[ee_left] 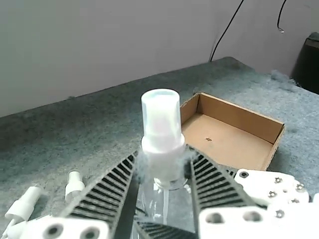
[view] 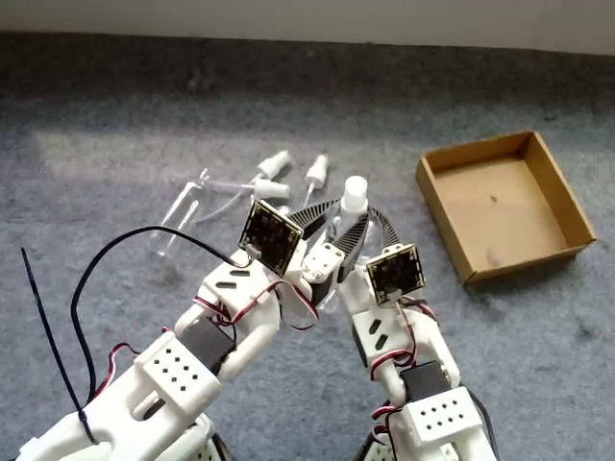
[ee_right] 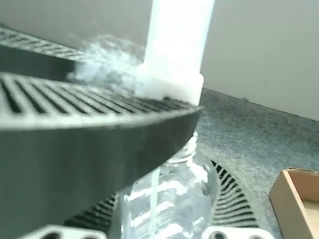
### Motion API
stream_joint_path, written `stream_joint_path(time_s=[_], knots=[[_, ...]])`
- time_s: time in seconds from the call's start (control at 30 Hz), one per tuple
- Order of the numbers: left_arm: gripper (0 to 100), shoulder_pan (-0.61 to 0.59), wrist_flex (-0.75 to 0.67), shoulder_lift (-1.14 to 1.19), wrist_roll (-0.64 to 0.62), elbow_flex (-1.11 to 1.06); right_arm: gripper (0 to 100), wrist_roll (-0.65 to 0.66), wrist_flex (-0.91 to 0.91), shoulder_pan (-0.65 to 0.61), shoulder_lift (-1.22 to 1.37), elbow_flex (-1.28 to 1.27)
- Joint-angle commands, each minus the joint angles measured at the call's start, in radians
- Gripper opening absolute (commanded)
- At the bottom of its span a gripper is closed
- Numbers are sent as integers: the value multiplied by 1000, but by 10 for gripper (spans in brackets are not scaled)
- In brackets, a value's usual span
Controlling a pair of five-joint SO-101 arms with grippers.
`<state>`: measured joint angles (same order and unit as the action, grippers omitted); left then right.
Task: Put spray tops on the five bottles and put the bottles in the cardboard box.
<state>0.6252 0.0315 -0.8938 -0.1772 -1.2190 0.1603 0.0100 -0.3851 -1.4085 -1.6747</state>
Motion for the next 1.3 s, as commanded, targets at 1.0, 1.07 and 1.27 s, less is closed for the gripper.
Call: stream_joint_path(time_s=[1.0,1.07,1.27], knots=[[329,7,245,-27,6,76,117,9,-24,-2,-19,-142],[329,-12,245,-27,6,79,117,9,-24,13,-19,-139],[329,-28,244,-27,5,84,117,9,-24,33,-19,-139]])
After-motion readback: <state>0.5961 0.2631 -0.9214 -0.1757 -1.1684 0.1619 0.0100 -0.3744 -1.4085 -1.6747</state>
